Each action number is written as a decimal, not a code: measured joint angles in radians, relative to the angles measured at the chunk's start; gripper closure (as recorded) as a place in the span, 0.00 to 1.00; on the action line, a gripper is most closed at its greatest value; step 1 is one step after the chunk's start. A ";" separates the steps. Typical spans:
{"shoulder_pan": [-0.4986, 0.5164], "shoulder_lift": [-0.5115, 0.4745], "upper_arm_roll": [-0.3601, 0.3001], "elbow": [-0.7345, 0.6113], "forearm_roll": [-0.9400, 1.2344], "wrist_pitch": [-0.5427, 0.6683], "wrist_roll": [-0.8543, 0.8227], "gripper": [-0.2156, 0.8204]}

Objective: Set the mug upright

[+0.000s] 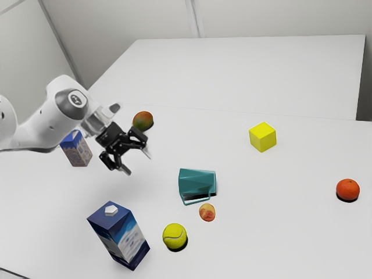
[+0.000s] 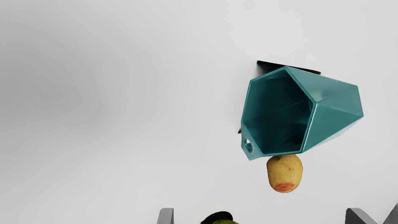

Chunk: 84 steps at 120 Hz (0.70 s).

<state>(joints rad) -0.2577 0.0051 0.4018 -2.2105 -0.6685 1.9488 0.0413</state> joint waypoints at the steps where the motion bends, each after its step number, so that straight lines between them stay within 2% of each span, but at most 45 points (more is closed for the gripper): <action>1: -0.002 0.000 0.001 -0.004 -0.007 0.000 -0.001 0.21; 37: -0.051 0.007 0.020 -0.060 -0.143 0.008 -0.011 0.21; 70: -0.042 0.073 0.022 -0.060 -0.276 0.061 0.020 0.21; 84: -0.069 0.087 0.022 -0.060 -0.314 0.091 0.037 0.21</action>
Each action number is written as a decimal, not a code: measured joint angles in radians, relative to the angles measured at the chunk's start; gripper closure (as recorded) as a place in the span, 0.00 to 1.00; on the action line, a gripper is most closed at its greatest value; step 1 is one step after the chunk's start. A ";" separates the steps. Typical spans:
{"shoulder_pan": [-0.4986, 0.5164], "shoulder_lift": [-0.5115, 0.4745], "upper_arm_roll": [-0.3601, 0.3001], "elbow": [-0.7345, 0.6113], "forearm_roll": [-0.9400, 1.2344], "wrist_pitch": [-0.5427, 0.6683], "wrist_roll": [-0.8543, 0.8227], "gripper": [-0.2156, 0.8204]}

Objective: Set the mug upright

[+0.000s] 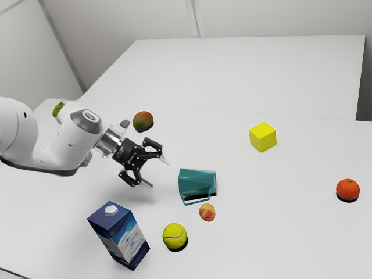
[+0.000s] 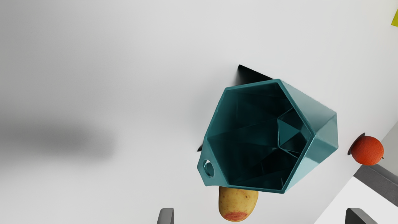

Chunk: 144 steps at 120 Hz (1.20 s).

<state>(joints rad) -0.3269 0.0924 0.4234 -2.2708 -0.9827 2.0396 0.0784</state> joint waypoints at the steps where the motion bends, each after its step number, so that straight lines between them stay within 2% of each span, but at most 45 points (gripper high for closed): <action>1: -0.002 0.001 0.000 0.000 -0.002 0.002 0.001 0.21; 52: -0.088 0.056 0.000 0.012 -0.122 0.101 0.071 0.21; 95: -0.126 0.149 -0.001 0.109 -0.151 0.154 0.117 0.21; 144: -0.168 0.155 -0.002 0.117 -0.200 0.166 0.139 0.21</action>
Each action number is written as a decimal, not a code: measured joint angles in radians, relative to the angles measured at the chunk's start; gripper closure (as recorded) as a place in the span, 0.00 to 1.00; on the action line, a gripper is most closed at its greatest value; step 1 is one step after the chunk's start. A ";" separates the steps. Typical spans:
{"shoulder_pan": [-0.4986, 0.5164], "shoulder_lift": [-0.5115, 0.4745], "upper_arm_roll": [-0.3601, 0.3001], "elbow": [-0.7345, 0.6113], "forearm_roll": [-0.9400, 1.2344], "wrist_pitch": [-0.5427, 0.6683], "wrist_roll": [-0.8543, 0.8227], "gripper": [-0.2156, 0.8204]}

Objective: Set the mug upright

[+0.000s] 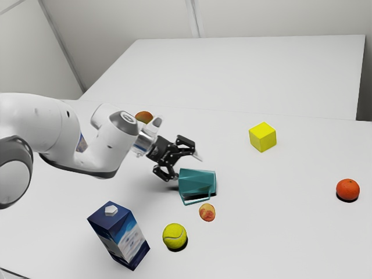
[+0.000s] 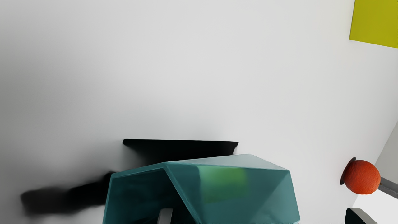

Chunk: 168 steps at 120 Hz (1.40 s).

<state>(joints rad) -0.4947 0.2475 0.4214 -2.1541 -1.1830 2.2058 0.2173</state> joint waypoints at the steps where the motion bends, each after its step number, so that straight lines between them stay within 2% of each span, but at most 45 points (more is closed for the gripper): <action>1: -0.001 0.000 0.000 0.000 0.000 0.001 0.000 0.21; 21: -0.012 -0.003 0.000 0.000 -0.001 0.010 0.006 0.23; 65: -0.028 -0.006 0.000 0.010 0.001 0.019 0.014 0.73; 78: -0.030 -0.010 0.000 0.012 0.002 0.021 0.014 0.81; 130: -0.044 -0.056 0.000 0.020 0.044 0.036 0.011 0.95; 146: -0.036 -0.085 0.002 0.037 0.157 0.046 -0.009 0.96; 168: -0.049 -0.106 0.002 0.039 0.427 0.149 -0.085 0.96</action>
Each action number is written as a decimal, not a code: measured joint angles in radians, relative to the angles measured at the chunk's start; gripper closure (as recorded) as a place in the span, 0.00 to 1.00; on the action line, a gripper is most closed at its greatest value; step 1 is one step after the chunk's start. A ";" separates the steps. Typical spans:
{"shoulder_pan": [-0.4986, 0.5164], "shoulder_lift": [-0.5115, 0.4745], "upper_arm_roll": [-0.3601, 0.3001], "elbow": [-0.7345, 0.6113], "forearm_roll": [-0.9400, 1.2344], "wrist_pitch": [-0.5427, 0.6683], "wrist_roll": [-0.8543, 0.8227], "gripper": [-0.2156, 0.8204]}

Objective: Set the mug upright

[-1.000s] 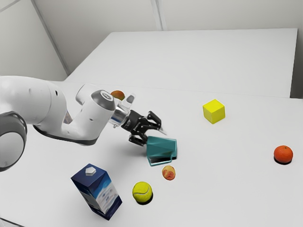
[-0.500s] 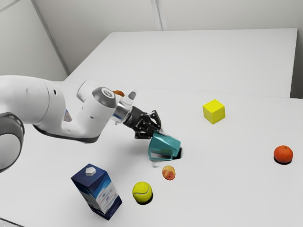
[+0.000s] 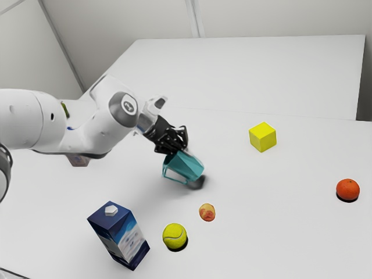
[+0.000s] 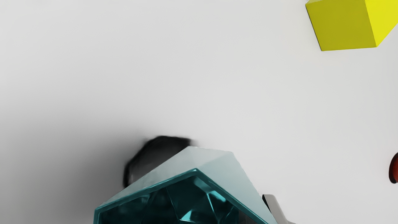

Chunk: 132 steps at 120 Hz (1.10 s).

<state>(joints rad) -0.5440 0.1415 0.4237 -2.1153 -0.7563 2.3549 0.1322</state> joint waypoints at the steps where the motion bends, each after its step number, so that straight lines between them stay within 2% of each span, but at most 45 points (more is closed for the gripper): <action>1: -0.001 -0.001 0.000 0.000 0.018 0.004 -0.007 0.96; 19: -0.009 -0.018 0.000 0.008 0.356 0.056 -0.157 0.97; 38: -0.008 -0.018 0.002 0.009 0.531 0.076 -0.306 0.97; 77: 0.022 -0.009 0.021 0.023 0.665 0.006 -0.529 0.97; 132: 0.031 0.003 0.051 0.023 0.756 -0.154 -0.718 0.97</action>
<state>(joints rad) -0.5129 0.1448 0.4746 -2.0927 -0.0006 2.2007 -0.5858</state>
